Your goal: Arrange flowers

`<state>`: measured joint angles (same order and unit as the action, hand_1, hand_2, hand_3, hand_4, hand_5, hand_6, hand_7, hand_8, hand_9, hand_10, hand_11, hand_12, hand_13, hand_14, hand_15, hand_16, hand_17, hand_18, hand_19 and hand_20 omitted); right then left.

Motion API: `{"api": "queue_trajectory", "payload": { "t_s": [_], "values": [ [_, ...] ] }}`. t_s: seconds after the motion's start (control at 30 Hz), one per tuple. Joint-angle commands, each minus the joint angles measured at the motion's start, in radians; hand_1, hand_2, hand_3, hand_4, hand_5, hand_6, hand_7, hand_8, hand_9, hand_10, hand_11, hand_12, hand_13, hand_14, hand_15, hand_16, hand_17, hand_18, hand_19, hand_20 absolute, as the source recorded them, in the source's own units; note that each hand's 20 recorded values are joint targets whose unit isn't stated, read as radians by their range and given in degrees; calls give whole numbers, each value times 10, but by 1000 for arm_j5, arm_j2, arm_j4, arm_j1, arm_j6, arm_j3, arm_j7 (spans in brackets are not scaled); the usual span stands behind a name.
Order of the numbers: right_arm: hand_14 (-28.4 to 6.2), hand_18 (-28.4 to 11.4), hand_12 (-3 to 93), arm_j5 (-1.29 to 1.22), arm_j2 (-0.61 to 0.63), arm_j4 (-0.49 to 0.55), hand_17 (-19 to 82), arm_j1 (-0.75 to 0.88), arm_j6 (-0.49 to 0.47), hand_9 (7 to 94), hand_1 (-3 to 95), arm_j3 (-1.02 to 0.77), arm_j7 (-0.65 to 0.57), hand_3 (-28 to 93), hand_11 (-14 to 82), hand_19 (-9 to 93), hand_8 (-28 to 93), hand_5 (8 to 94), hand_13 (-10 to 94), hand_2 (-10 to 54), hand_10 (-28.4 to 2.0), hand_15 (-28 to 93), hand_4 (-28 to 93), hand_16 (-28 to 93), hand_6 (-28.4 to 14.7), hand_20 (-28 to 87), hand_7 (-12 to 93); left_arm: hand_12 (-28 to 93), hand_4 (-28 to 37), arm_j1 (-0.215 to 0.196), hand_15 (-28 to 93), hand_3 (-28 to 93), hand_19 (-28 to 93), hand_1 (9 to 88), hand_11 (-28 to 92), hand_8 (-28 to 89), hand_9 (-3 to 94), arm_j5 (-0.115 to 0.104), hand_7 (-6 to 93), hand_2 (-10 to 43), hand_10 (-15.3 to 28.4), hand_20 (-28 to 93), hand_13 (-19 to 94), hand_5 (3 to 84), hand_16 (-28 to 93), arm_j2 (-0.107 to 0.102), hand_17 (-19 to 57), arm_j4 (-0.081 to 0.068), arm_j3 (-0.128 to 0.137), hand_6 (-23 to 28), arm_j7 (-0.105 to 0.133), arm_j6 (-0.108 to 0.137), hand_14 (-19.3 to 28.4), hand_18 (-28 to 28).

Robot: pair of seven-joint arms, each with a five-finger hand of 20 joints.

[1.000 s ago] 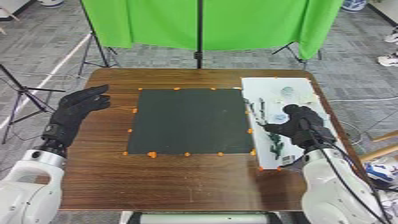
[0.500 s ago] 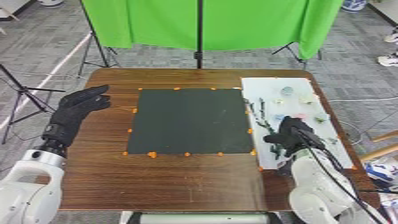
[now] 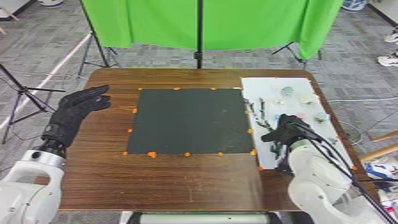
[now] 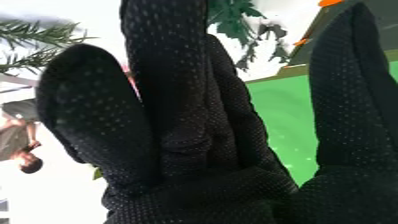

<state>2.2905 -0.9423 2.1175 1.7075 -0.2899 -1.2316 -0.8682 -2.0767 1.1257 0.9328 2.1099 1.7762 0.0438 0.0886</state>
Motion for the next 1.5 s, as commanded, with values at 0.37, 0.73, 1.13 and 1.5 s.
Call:
{"api": "queue_trajectory", "payload": {
  "t_s": [0.37,0.73,1.13,1.5],
  "values": [
    [-23,-10,146,49,-34,-95,766,-2,10,841,450,64,-39,523,138,932,-57,677,937,-95,-204,428,-170,142,-141,-248,86,135,-166,-10,223,597,128,323,179,-47,423,9,100,-12,153,157,357,438,-9,2,70,5,3,56,-20,0,199,126],
    [5,-5,397,112,-50,-168,769,18,167,935,936,115,11,-267,166,881,214,727,937,-95,-120,530,405,133,-94,120,207,134,-166,-8,222,596,127,325,179,-47,423,7,99,-12,154,156,356,439,-8,7,70,5,4,56,-21,-1,200,126],
    [10,-14,413,40,-16,-112,798,56,270,922,946,9,34,-240,267,786,218,732,937,-95,-123,595,536,146,-72,450,352,135,-165,-13,219,596,122,326,178,-47,421,-6,99,-12,153,154,355,438,-8,5,70,6,8,56,-19,0,198,125],
    [11,-16,409,-42,21,27,804,72,371,915,946,-105,69,-254,294,786,218,727,937,-95,-127,606,573,147,-74,473,370,134,-165,-9,219,596,121,327,176,-47,421,-11,99,-11,155,154,355,439,-7,-4,69,3,6,57,-19,-2,199,125]
  ]
}}
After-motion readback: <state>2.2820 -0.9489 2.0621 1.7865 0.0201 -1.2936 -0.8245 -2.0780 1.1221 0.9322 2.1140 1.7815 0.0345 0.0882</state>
